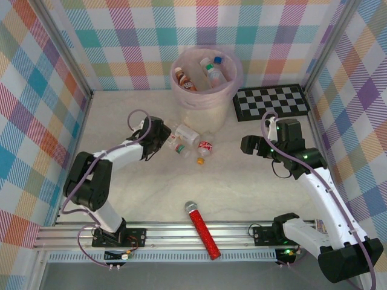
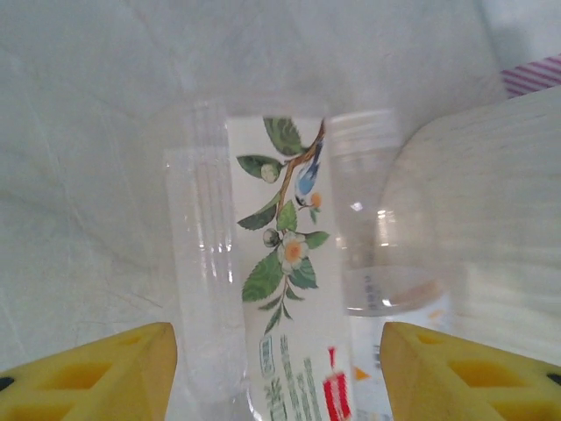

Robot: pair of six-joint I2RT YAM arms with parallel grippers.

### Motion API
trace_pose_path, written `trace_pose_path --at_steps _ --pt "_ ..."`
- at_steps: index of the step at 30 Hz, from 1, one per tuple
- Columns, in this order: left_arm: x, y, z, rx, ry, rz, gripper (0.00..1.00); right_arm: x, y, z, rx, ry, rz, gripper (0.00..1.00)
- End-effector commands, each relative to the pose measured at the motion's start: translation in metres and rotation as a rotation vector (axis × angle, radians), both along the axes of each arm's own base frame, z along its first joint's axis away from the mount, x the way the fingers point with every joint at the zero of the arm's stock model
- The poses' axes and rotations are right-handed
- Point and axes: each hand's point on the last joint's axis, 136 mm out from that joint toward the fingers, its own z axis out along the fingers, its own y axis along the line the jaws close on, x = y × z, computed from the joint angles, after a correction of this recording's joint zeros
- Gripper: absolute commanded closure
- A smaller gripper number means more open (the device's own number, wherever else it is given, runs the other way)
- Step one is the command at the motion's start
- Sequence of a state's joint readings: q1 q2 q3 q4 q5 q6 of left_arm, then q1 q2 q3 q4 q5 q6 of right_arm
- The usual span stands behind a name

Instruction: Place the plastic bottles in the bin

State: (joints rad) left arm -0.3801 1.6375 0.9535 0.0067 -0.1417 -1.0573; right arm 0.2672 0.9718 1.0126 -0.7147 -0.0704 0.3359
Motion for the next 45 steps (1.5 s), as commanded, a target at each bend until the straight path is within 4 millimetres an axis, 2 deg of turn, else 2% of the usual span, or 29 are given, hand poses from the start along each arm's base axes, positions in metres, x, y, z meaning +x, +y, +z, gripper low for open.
trace_pose_path --at_steps 1,2,4,8,9,17,22,27,35,38,45 --pt "-0.003 0.007 0.029 0.057 -0.053 -0.005 0.39 0.005 0.0 0.003 0.021 -0.017 -0.019 0.02" --pt "-0.004 0.007 0.031 0.061 -0.055 -0.01 0.39 0.005 0.0 0.004 0.022 -0.019 -0.019 0.02" --pt "-0.005 0.005 0.032 0.063 -0.049 -0.031 0.33 0.006 0.0 0.003 0.026 -0.017 -0.021 0.02" --pt "-0.002 -0.009 0.02 0.083 0.045 -0.126 0.01 0.007 0.0 0.002 0.025 -0.01 -0.021 0.02" --pt "0.0 -0.011 0.017 0.081 0.059 -0.136 0.0 0.007 -0.001 0.002 0.023 -0.012 -0.026 0.02" --pt "0.007 -0.018 -0.022 0.044 0.111 -0.105 0.0 0.002 -0.006 -0.001 0.005 -0.013 -0.039 0.02" --pt "0.01 -0.026 -0.044 0.01 0.137 -0.103 0.04 0.0 -0.001 0.001 0.036 -0.014 -0.021 0.02" --pt "0.011 -0.029 -0.055 0.006 0.154 -0.107 0.11 0.001 -0.001 0.001 0.033 -0.013 -0.021 0.02" --pt "0.005 -0.022 -0.041 0.049 0.131 -0.117 0.29 0.003 0.001 0.001 0.039 -0.009 -0.021 0.02" --pt "0.003 -0.02 -0.028 0.058 0.104 -0.123 0.34 0.005 0.002 0.001 0.043 -0.007 -0.018 0.02" --pt "-0.004 -0.01 0.017 0.114 0.035 -0.138 0.37 0.012 0.006 0.001 0.05 -0.003 -0.012 0.02"
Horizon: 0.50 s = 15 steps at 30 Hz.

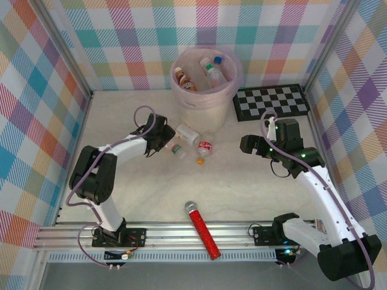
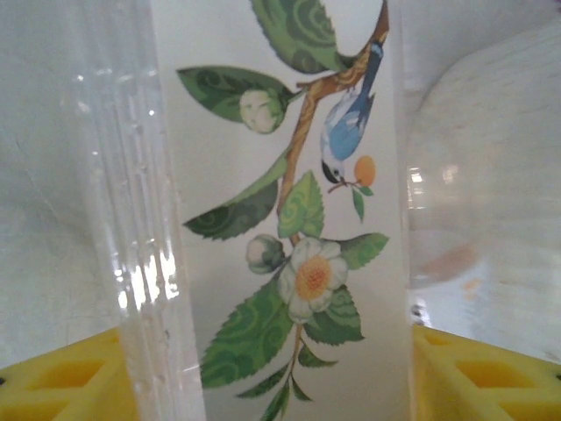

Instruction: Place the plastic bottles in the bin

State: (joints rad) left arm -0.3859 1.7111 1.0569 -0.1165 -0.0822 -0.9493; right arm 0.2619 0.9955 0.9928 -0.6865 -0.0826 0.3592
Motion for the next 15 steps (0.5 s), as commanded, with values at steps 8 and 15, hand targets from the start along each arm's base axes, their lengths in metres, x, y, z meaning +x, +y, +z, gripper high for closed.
trace_pose_path --at_steps 8,15 --pt "-0.006 0.018 0.174 0.157 -0.317 -0.096 0.38 0.01 0.004 0.01 0.035 -0.027 -0.008 0.02" --pt "-0.003 0.02 0.299 0.156 -0.621 -0.087 0.41 0.006 0.005 0.002 0.058 -0.001 -0.022 0.02"
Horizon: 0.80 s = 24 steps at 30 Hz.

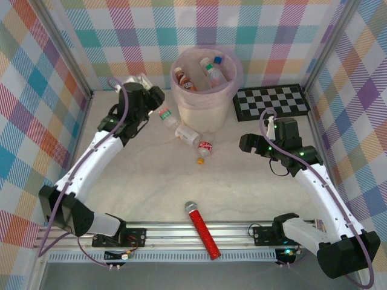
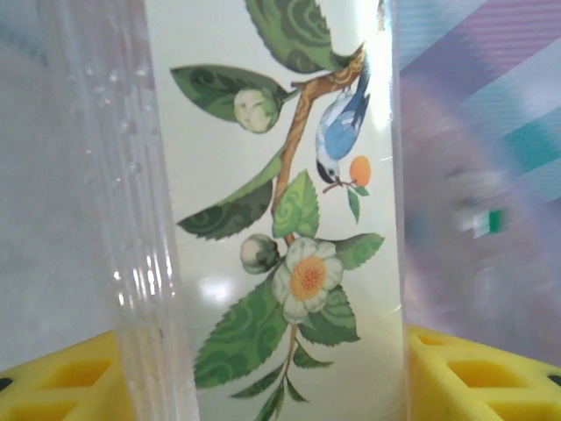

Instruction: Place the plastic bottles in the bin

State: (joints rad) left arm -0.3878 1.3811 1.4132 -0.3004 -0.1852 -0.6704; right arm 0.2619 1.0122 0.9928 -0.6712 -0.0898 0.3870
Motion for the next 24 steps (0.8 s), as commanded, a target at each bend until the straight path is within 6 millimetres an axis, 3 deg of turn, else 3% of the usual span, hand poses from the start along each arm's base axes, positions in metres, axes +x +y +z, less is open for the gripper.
trace_pose_path --at_steps 1,6,11,18,24 --pt "0.002 -0.001 0.05 0.044 -0.15 0.004 0.42 0.002 0.003 0.004 0.038 -0.014 -0.009 0.02" --pt "0.019 -0.023 0.09 0.078 -0.263 -0.028 0.43 0.0 0.003 0.006 0.047 -0.016 -0.011 0.02" --pt "0.051 -0.054 0.1 0.097 -0.294 -0.083 0.44 -0.003 0.002 0.007 0.043 -0.014 -0.009 0.02" --pt "0.093 -0.075 0.081 0.131 -0.279 -0.088 0.46 -0.002 0.005 0.016 0.049 -0.013 0.011 0.02" --pt "0.114 -0.091 0.057 0.169 -0.23 -0.127 0.45 -0.007 0.005 0.012 0.068 -0.006 0.002 0.02"
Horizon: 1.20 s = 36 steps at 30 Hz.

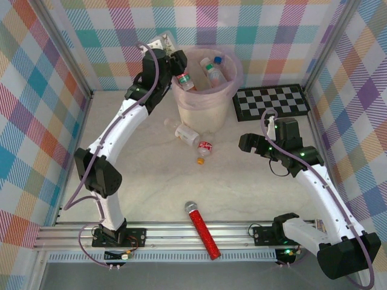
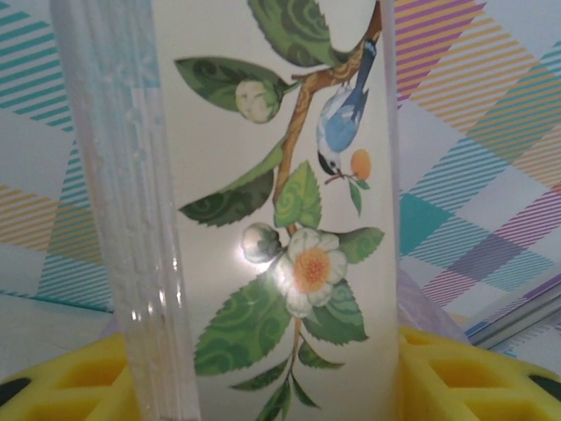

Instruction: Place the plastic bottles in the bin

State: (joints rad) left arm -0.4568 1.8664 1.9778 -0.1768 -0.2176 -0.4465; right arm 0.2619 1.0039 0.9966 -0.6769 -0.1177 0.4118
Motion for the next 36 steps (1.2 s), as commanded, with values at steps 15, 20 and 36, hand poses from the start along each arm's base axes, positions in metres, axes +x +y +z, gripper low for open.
trace_pose_path --at_steps 15,20,36 --pt "0.006 -0.038 -0.063 0.063 0.194 -0.159 0.28 -0.002 0.003 0.002 0.039 0.001 -0.002 0.02" --pt "-0.003 -0.024 -0.021 0.108 0.088 -0.126 0.09 0.0 0.003 0.002 0.033 0.002 -0.002 0.02" --pt "0.032 -0.044 -0.014 0.179 0.04 -0.151 0.44 0.003 0.006 -0.005 0.043 0.021 0.006 0.02"
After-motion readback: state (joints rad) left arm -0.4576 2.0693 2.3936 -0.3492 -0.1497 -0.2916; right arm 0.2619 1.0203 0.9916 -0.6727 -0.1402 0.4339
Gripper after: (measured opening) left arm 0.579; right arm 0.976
